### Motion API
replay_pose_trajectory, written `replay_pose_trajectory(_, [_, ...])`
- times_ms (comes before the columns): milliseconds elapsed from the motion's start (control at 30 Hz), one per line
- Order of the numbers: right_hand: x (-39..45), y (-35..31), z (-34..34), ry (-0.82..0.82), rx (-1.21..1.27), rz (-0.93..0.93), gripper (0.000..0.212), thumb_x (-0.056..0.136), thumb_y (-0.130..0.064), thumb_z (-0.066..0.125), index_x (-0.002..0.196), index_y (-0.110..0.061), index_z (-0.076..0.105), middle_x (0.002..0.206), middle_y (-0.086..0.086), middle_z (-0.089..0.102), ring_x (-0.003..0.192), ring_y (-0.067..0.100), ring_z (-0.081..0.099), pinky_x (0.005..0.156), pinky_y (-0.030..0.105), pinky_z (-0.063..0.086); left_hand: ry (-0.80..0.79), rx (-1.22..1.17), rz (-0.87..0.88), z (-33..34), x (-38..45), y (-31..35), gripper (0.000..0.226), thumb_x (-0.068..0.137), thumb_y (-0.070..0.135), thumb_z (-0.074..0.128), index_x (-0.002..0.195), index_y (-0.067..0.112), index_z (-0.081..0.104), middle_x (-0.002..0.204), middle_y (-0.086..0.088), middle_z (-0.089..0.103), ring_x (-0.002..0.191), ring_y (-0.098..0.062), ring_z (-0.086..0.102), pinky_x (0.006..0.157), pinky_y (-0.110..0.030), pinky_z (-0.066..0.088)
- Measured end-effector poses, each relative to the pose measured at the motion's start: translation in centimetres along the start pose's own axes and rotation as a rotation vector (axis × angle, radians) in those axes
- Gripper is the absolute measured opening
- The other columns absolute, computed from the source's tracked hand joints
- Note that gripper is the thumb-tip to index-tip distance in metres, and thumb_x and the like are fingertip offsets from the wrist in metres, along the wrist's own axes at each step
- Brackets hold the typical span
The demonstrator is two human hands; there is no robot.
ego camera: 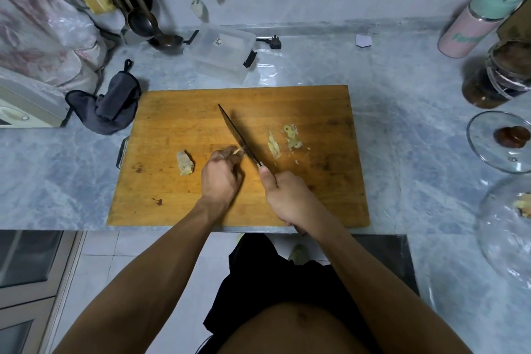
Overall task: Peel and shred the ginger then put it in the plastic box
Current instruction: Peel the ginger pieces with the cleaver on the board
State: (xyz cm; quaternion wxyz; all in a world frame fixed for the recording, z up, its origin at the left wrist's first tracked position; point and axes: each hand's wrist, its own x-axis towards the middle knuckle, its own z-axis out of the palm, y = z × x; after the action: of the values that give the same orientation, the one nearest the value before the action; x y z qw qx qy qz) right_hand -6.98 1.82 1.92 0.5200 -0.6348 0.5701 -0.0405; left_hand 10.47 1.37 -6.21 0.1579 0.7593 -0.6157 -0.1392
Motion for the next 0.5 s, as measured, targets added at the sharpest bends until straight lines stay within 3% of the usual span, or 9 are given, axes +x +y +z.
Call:
replay_pose_trajectory(133, [0.8, 0.0, 0.6, 0.039, -0.011, -0.013, 0.070, 0.103, -0.058, 0.021, 0.064, -0.009, 0.053, 0.064, 0.011, 0.059, 0.057, 0.027, 0.062, 0.052, 0.036, 0.057, 0.029, -0.014, 0.029, 0.0, 0.0, 0.0, 0.042, 0.082, -0.002, 0.060, 0.122, 0.007, 0.069, 0.132, -0.012, 0.063, 0.122, -0.032, 0.054, 0.103, -0.033, 0.044])
replay_pose_trajectory(233, [1.9, -0.2, 1.5, 0.068, -0.002, -0.012, 0.067, 0.101, -0.063, 0.018, 0.071, -0.014, 0.053, 0.090, 0.017, 0.062, 0.081, 0.031, 0.062, 0.078, 0.046, 0.057, 0.048, -0.040, 0.038, 0.3, -0.1, -0.3, 0.040, 0.081, -0.004, 0.060, 0.118, 0.006, 0.071, 0.128, -0.013, 0.065, 0.117, -0.034, 0.057, 0.099, -0.033, 0.045])
replay_pose_trajectory(300, [2.1, -0.3, 2.1, 0.084, -0.007, -0.029, 0.065, 0.100, -0.064, 0.017, 0.072, -0.018, 0.053, 0.099, 0.018, 0.063, 0.088, 0.032, 0.062, 0.083, 0.044, 0.053, 0.067, -0.069, 0.009, 0.4, -0.3, -0.4, 0.039, 0.082, -0.004, 0.059, 0.116, 0.008, 0.073, 0.126, -0.011, 0.067, 0.115, -0.032, 0.059, 0.100, -0.030, 0.044])
replay_pose_trajectory(434, [1.7, -0.3, 1.8, 0.093, 0.024, -0.034, 0.069, 0.101, -0.062, 0.016, 0.069, -0.016, 0.056, 0.086, 0.016, 0.063, 0.088, 0.034, 0.063, 0.080, 0.050, 0.056, 0.142, -0.194, -0.046, 0.0, -0.3, 0.0, 0.031, 0.086, -0.002, 0.061, 0.111, 0.008, 0.075, 0.117, -0.010, 0.071, 0.111, -0.029, 0.064, 0.099, -0.024, 0.042])
replay_pose_trajectory(500, [1.5, 0.0, 1.3, 0.088, 0.029, -0.027, 0.072, 0.103, -0.059, 0.017, 0.068, -0.010, 0.057, 0.073, 0.011, 0.061, 0.075, 0.029, 0.063, 0.074, 0.049, 0.057, 0.150, -0.229, -0.082, -0.2, -0.4, 0.4, 0.030, 0.088, 0.000, 0.060, 0.112, 0.009, 0.074, 0.116, -0.010, 0.071, 0.109, -0.027, 0.065, 0.098, -0.024, 0.044])
